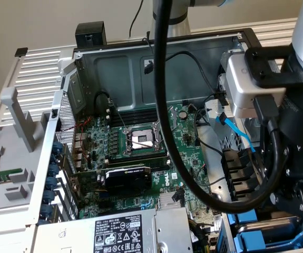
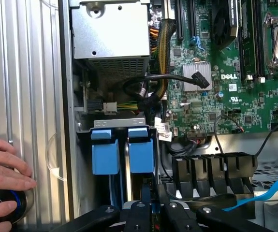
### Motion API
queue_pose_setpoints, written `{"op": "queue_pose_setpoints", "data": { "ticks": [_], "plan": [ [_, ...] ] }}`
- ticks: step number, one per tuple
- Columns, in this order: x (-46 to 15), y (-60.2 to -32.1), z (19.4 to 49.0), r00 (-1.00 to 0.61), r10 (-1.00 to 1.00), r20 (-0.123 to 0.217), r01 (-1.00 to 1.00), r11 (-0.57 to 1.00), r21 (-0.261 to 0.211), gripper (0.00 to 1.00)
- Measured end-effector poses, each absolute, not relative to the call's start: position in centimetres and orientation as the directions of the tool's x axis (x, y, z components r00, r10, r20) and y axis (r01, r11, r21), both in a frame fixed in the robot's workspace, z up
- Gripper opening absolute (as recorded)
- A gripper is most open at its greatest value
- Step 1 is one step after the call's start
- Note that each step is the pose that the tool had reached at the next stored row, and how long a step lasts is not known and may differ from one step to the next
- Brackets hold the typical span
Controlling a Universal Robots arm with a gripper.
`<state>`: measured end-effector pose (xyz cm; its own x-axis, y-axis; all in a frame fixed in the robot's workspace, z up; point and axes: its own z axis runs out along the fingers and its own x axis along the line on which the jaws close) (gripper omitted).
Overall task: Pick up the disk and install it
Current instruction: 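Insert the second disk wire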
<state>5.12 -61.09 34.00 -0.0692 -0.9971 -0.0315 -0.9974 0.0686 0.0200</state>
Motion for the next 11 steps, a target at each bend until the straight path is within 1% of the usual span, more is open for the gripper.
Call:
{"op": "queue_pose_setpoints", "data": {
  "ticks": [11],
  "plan": [
    [5.12, -61.09, 33.80, -0.069, -0.997, -0.032, -0.997, 0.069, 0.020, 0.16]
  ]
}}
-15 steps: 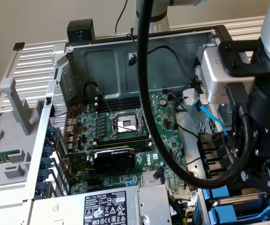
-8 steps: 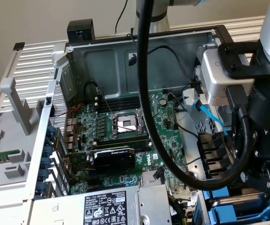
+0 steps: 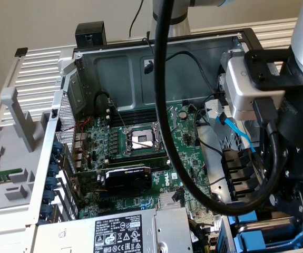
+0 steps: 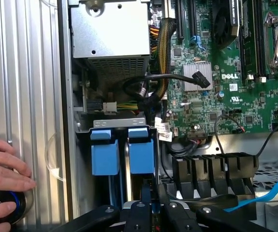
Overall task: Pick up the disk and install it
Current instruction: 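Insert the second disk wire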
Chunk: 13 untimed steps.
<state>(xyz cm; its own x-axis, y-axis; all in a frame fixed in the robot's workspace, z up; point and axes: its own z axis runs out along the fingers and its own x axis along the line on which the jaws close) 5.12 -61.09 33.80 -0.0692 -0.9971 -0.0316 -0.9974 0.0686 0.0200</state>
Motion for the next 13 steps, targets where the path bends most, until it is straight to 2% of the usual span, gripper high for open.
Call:
{"op": "queue_pose_setpoints", "data": {
  "ticks": [13],
  "plan": [
    [5.12, -61.09, 33.72, -0.069, -0.997, -0.032, -0.997, 0.069, 0.020, 0.16]
  ]
}}
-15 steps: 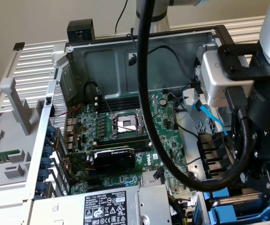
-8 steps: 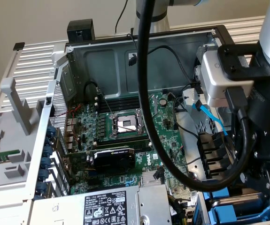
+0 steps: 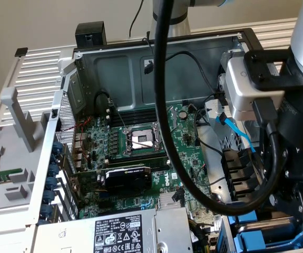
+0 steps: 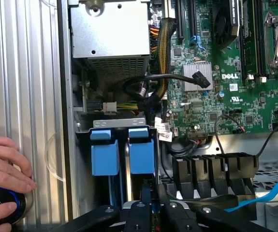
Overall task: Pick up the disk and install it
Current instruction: 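Insert the second disk wire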
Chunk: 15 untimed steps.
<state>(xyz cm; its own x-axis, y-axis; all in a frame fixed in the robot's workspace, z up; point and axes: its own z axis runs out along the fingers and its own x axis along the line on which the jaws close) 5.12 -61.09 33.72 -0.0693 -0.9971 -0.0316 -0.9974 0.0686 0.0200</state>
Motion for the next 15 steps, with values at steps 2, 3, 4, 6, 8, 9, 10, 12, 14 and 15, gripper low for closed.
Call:
{"op": "queue_pose_setpoints", "data": {
  "ticks": [2, 3, 4, 6, 8, 9, 10, 12, 14, 15],
  "plan": [
    [5.11, -61.09, 33.70, -0.069, -0.997, -0.032, -0.997, 0.069, 0.020, 0.16],
    [5.11, -61.09, 33.69, -0.069, -0.997, -0.032, -0.997, 0.069, 0.020, 0.16],
    [5.11, -61.09, 33.69, -0.069, -0.997, -0.032, -0.997, 0.069, 0.020, 0.16],
    [5.11, -61.09, 33.68, -0.069, -0.997, -0.032, -0.997, 0.069, 0.020, 0.16],
    [5.11, -61.09, 33.68, -0.069, -0.997, -0.032, -0.997, 0.069, 0.020, 0.16],
    [5.12, -61.09, 33.67, -0.069, -0.997, -0.032, -0.997, 0.069, 0.020, 0.16],
    [5.12, -61.08, 33.67, -0.069, -0.997, -0.032, -0.997, 0.069, 0.020, 0.18],
    [5.12, -61.09, 33.71, -0.069, -0.997, -0.032, -0.997, 0.069, 0.020, 0.24],
    [5.12, -61.08, 33.84, -0.069, -0.997, -0.032, -0.997, 0.069, 0.020, 0.31],
    [5.12, -61.08, 33.88, -0.069, -0.997, -0.032, -0.997, 0.069, 0.020, 0.31]
  ]
}}
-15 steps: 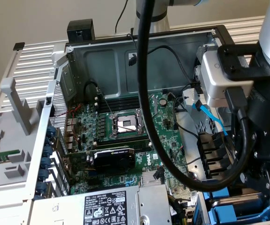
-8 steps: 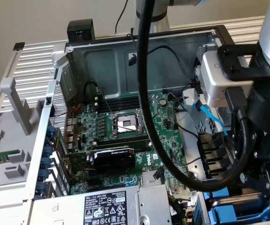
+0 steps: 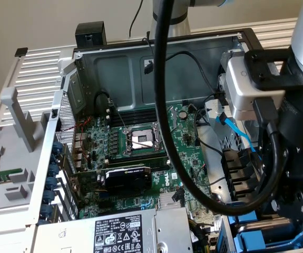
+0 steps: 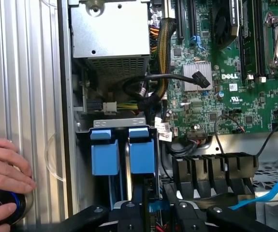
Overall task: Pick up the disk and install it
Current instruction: 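Insert the second disk wire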
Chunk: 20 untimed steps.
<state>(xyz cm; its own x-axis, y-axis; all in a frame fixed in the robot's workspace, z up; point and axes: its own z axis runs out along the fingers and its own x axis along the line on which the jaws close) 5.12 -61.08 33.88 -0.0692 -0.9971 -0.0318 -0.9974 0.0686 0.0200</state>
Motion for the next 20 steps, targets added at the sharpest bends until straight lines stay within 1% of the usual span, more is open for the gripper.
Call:
{"op": "queue_pose_setpoints", "data": {
  "ticks": [3, 13, 20],
  "plan": [
    [5.1, -61.0, 34.3, -0.069, -0.997, -0.030, -0.997, 0.069, 0.020, 0.31],
    [5.3, -60.6, 37.1, -0.069, -0.997, -0.026, -0.998, 0.069, 0.013, 0.31],
    [5.5, -60.6, 37.3, -0.069, -0.997, -0.026, -0.998, 0.069, 0.013, 0.31]
  ]
}}
